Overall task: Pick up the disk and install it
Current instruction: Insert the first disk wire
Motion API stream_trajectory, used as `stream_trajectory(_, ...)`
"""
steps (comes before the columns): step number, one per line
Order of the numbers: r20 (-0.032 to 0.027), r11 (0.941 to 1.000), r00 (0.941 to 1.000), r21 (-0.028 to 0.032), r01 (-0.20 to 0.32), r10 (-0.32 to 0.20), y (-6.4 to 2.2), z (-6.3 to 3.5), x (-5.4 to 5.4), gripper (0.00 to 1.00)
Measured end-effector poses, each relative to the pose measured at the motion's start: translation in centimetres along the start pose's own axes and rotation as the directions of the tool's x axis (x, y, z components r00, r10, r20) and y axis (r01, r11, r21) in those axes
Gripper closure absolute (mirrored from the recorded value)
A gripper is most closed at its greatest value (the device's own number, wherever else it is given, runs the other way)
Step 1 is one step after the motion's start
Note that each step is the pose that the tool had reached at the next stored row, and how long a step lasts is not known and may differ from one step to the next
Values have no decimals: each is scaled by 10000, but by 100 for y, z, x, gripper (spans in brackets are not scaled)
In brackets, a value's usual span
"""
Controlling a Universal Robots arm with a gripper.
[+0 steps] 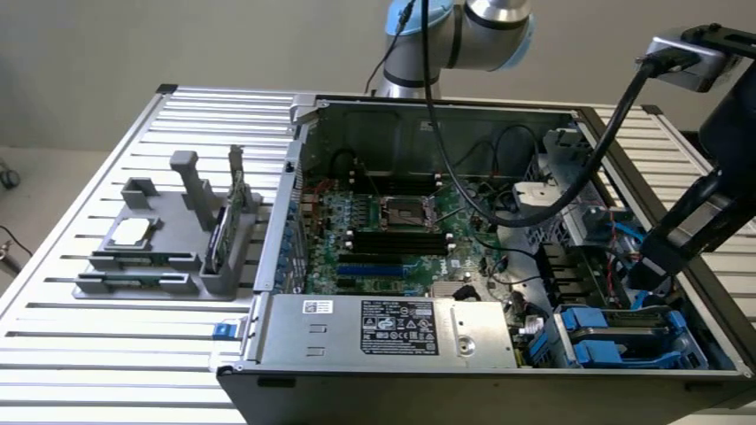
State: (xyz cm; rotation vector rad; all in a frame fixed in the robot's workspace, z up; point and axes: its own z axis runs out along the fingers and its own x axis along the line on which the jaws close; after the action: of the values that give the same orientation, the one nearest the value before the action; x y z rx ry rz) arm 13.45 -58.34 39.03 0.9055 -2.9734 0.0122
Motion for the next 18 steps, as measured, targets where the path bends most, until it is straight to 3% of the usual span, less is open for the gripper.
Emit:
stream_trajectory(4, 1, 9974, 9974, -25, -714, 714, 0, 2, 0, 89)
stream_trajectory(9, -1, 9870, 9870, -55, -1609, 1609, 0, 5, 0, 89)
stream_trajectory(14, -5, 9688, 9688, -85, -2478, 2478, 0, 9, 0, 89)
stream_trajectory(18, -11, 9487, 9488, -109, -3159, 3159, 0, 13, 0, 89)
